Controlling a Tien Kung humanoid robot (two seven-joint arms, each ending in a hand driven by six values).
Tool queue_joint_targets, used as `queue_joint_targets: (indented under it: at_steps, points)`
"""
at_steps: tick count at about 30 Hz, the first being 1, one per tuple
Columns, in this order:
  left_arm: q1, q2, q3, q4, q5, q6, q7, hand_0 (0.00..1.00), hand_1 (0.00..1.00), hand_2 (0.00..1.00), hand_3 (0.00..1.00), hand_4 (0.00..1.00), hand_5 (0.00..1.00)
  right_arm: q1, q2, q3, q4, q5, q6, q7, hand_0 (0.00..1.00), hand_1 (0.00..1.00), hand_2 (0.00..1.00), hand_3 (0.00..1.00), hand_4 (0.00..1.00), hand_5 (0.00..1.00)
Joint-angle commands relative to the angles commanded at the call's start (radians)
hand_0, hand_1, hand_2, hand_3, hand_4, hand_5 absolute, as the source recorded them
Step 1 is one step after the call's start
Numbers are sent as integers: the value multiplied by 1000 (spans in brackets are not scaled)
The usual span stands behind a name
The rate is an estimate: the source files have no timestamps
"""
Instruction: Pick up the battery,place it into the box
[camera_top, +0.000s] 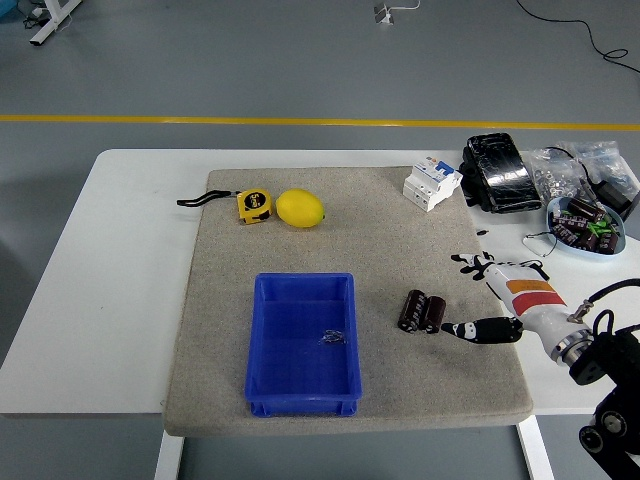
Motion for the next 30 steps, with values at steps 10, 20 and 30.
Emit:
queue_joint_targets:
  at_steps: [10, 20, 30]
  points:
    - [-4, 3, -8, -1, 15, -5, 3, 731, 720, 760, 680, 720, 666, 16, 15, -50, -50, 12, -65, 35, 652, 638, 711, 839, 998, 412]
    - [-7, 4, -30, -3, 51, -17, 13, 731, 719, 759, 680, 720, 667, 54, 31, -107, -132, 56, -149, 77, 605, 612, 693, 833, 998, 303]
    - [-10, 4, -28, -4, 48, -23, 11, 730, 718, 759, 680, 720, 667, 99, 39, -168, -204, 84, -188, 108, 589, 608, 692, 827, 998, 301]
